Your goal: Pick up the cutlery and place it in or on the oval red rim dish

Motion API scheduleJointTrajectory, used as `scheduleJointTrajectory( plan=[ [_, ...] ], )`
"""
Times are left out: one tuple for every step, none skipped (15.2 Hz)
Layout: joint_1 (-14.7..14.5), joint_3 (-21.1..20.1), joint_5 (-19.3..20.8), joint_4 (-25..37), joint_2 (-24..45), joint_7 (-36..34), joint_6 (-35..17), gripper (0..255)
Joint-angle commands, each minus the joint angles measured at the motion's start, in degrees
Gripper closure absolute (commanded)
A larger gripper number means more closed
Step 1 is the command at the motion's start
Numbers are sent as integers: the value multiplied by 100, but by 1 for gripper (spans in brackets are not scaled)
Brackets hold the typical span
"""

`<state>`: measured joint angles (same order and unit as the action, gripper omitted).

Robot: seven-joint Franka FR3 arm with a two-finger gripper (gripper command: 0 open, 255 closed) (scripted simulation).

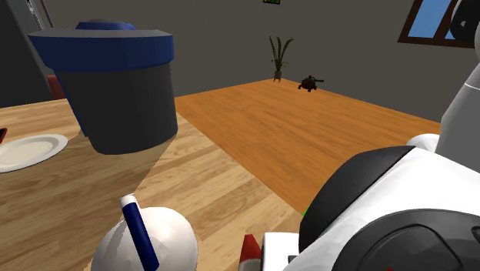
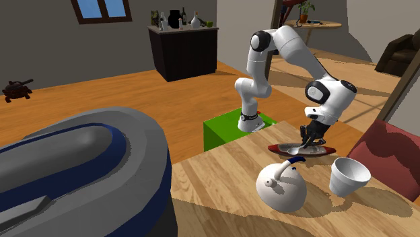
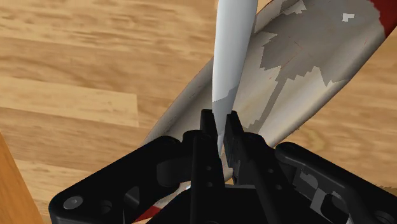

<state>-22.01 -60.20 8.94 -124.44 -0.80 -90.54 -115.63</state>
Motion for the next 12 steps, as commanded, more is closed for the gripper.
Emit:
scheduleJointTrajectory(
  plan=[
    [0, -1, -1, -1, 1, 0, 0, 0],
    [0, 0, -1, -2, 1, 0, -1, 0],
    [-1, -1, -1, -1, 1, 0, 0, 0],
    [-1, -1, -1, -1, 1, 0, 0, 0],
    [-1, -1, -1, -1, 1, 0, 0, 0],
    [-1, -1, 0, -1, 1, 0, 0, 0],
    [-5, 1, -111, 136, -103, 81, 180, 0],
    [-12, 5, -204, 281, -192, 150, 362, 0],
    [-21, 12, -280, 434, -265, 206, 548, 0],
    [-28, 17, -327, 560, -311, 241, 695, 0],
    [-28, 17, -327, 560, -311, 241, 695, 0],
    [-29, 18, -329, 559, -313, 242, 695, 0]
  ],
)
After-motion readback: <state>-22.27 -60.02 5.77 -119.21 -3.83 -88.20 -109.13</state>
